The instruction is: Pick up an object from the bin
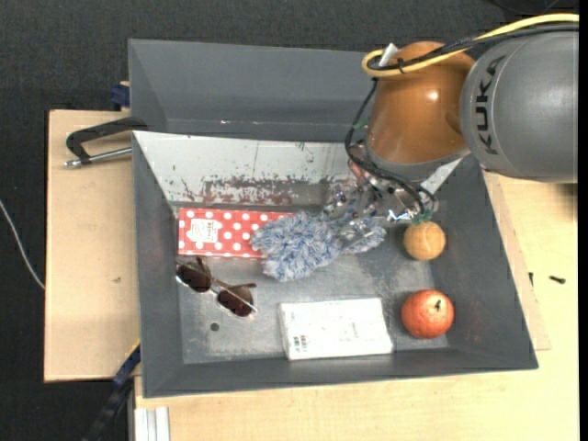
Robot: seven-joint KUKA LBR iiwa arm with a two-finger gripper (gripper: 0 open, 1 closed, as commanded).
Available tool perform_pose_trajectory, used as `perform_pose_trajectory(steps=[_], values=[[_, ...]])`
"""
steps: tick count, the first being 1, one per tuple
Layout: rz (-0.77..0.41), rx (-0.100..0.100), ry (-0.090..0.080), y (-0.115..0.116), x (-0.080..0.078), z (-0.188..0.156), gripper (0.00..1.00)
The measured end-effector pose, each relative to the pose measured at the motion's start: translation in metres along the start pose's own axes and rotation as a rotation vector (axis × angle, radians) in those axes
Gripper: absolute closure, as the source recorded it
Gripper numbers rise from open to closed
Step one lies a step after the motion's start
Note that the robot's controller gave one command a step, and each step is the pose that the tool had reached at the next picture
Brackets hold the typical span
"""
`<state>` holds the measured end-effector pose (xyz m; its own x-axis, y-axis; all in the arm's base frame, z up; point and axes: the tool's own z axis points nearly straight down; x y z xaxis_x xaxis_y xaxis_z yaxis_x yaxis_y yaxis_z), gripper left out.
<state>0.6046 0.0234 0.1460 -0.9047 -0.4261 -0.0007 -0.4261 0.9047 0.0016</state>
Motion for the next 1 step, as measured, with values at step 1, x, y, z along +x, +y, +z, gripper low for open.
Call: perform_pose_trajectory(steps=[1], values=[[0.000, 0.002, -0.005, -0.0006, -0.0021, -0.0237, 1.00]])
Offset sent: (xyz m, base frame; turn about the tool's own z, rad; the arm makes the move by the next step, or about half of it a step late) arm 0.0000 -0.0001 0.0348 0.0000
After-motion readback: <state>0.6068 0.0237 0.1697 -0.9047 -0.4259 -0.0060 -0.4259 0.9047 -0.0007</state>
